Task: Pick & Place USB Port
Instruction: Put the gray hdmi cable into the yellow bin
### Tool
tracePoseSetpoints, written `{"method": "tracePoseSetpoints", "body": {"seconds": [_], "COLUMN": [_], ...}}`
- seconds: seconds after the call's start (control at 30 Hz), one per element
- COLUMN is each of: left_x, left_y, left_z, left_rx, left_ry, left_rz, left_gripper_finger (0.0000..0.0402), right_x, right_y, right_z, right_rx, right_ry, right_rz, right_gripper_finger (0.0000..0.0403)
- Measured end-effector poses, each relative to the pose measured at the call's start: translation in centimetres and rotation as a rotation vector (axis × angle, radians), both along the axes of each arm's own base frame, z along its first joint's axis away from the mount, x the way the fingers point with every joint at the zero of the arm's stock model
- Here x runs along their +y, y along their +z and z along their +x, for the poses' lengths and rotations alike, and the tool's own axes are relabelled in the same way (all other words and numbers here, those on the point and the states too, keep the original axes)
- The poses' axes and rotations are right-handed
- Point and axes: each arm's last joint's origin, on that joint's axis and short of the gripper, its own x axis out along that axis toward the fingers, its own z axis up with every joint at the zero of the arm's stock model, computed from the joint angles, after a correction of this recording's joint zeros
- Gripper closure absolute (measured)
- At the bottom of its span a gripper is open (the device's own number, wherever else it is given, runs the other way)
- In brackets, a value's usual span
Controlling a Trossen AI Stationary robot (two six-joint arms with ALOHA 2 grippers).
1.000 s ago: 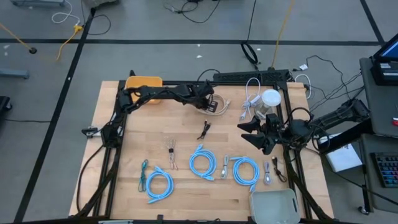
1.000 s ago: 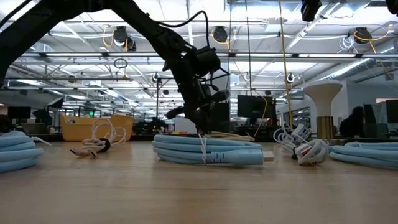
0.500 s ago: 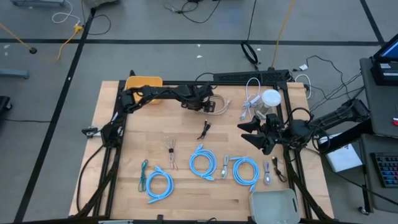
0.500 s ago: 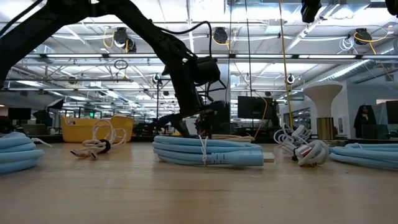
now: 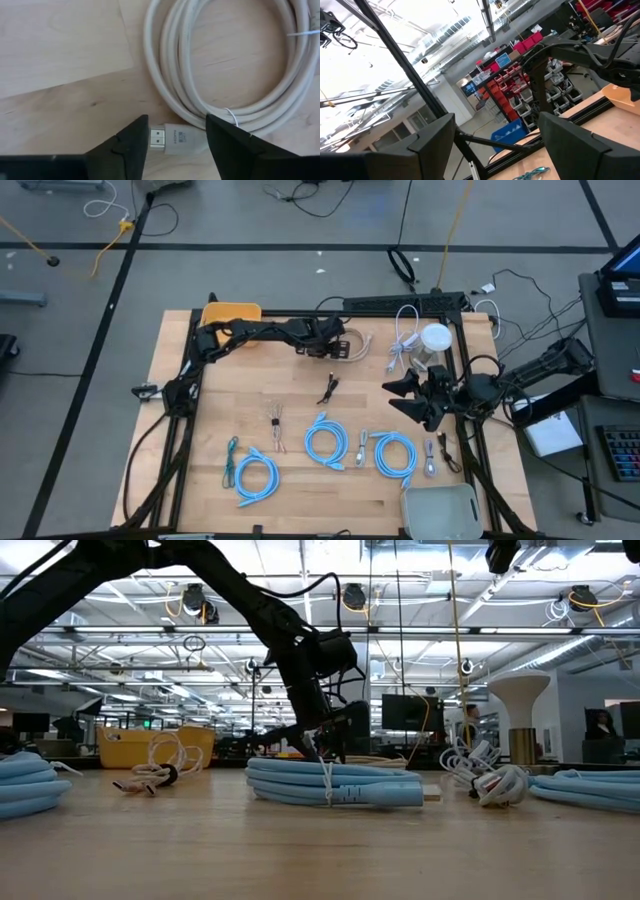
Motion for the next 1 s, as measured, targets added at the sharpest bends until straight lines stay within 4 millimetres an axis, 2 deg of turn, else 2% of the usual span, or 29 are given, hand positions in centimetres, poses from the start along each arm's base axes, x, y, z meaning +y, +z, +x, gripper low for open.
{"method": "tracePoseSetpoints", "body": {"seconds": [0.23,0.53,1.0], "left_x": [0.06,-0.12,0.20], "left_y": [0.08,0.63,0.87], "left_z": [0.20,0.61,0.80], "left_rx": [-0.031,-0.097,-0.145], "left_ry": [0.030,0.013,0.095], "left_rz": [-0.013,-0.037,-0.054], "left_gripper_finger": [0.0188,0.0185,0.0118], "right_x": [-0.02,-0.02,-0.02], "right_y": [0.00,-0.04,-0.05], "right_z": [0.01,0.02,0.02], "right_rx": [0.001,0.004,0.005], "right_ry": [-0.004,-0.004,-0.006], "right_rz": [-0.007,-0.001,0.000], "right_gripper_finger": [0.0124,0.0124,0.0124]}}
